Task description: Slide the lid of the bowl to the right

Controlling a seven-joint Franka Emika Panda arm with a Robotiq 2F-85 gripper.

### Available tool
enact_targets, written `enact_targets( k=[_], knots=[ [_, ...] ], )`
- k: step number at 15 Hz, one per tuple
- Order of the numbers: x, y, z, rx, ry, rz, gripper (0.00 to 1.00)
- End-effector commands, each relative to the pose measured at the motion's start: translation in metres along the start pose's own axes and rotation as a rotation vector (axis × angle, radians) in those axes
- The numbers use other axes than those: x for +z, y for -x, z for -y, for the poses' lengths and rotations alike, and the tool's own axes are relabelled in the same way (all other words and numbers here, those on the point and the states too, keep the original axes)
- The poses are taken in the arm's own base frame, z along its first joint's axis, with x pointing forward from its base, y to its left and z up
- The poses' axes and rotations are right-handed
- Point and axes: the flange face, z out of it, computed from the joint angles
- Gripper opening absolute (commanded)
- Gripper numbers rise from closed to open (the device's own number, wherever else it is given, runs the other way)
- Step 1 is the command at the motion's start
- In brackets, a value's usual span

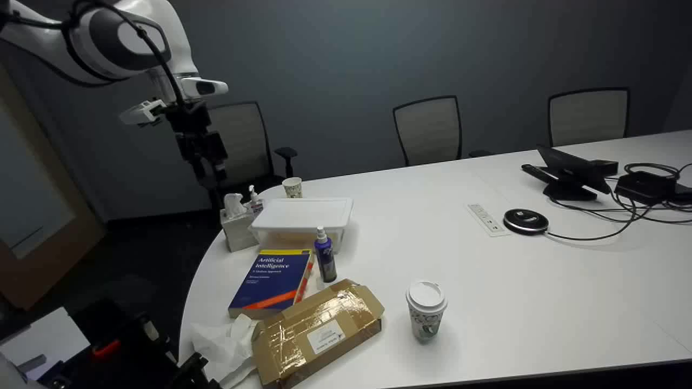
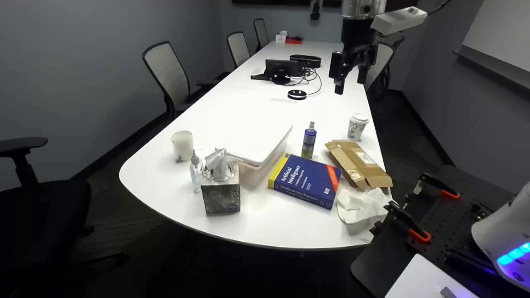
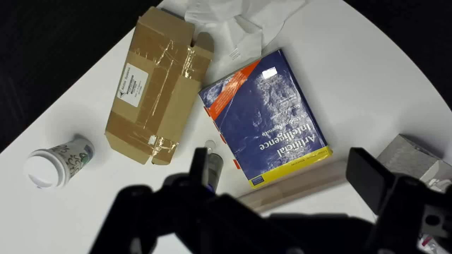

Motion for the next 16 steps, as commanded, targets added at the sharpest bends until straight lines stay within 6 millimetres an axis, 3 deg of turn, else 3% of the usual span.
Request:
enact_targets(
  k=[1,5,7,12,16],
  knots=[
    [0.000,0.000,0.000,0.000,0.000,0.001,1.00],
    [0.001,-0.004,0.003,-0.017,0.001,-0.001,1.00],
    [0.005,-0.014,0.018,-0.064,0.012,-0.009,1.00],
    [0.024,-0.059,0.076,-0.209,0.034,-0.097,1.00],
    [0.063,-0.101,0.129,-0.298,0.046,-0.165,1.00]
  ],
)
